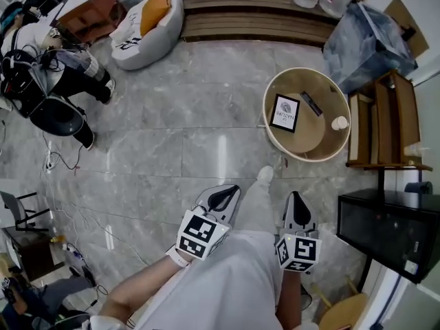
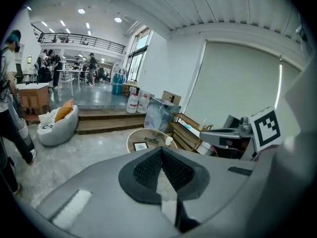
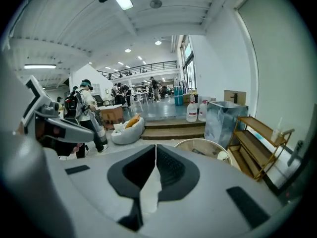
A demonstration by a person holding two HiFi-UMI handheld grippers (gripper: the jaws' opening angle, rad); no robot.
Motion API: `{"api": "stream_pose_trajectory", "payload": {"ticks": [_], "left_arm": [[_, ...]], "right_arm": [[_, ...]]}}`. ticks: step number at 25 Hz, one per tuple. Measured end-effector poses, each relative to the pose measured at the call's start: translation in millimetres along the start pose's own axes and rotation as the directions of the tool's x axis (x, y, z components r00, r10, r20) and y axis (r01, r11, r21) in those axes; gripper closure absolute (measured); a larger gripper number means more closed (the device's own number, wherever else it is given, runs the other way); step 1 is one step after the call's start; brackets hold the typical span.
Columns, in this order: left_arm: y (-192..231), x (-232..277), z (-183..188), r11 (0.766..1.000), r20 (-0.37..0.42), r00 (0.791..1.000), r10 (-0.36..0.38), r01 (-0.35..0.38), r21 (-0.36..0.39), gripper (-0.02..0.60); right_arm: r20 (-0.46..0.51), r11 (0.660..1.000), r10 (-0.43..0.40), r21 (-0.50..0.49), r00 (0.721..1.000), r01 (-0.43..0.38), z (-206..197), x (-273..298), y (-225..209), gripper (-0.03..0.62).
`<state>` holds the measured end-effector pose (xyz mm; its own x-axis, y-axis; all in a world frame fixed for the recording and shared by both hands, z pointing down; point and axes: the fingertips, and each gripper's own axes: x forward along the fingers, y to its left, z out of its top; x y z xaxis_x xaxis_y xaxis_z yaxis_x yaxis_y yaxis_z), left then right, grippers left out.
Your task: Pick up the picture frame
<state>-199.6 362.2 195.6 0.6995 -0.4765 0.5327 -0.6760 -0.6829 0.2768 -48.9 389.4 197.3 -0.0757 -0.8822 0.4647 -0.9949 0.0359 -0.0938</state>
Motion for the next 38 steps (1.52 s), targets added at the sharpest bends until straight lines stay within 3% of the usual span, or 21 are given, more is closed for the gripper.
{"api": "stream_pose_trajectory", "payload": {"ticks": [8,14,21,30,38], "left_arm": [[-13,161,82,1.000,-0.088,0.996,0.024,-0.023,0.005,0.577],[-19,225,112,0.998,-0.119,0.991,0.059,-0.056,0.022,0.577],[-9,248,139,0.996,-0.094,0.992,0.088,-0.088,-0.001,0.577],[-2,259,147,0.996,-0.095,0.991,0.089,-0.091,-0.016,0.577],[23,284,151,0.990,-0.103,0.988,0.111,-0.119,-0.074,0.577]], "right_arm": [[-0.029,0.996,0.086,0.000,0.996,-0.086,57,101,-133,0.588],[-0.057,0.993,0.109,0.054,0.992,-0.106,67,146,-195,0.588],[-0.038,0.990,0.139,0.028,0.990,-0.138,90,171,-212,0.588],[-0.102,0.987,0.161,0.029,0.982,-0.159,78,191,-211,0.586],[-0.143,0.977,0.205,-0.038,0.968,-0.212,82,231,-209,0.586]]}}
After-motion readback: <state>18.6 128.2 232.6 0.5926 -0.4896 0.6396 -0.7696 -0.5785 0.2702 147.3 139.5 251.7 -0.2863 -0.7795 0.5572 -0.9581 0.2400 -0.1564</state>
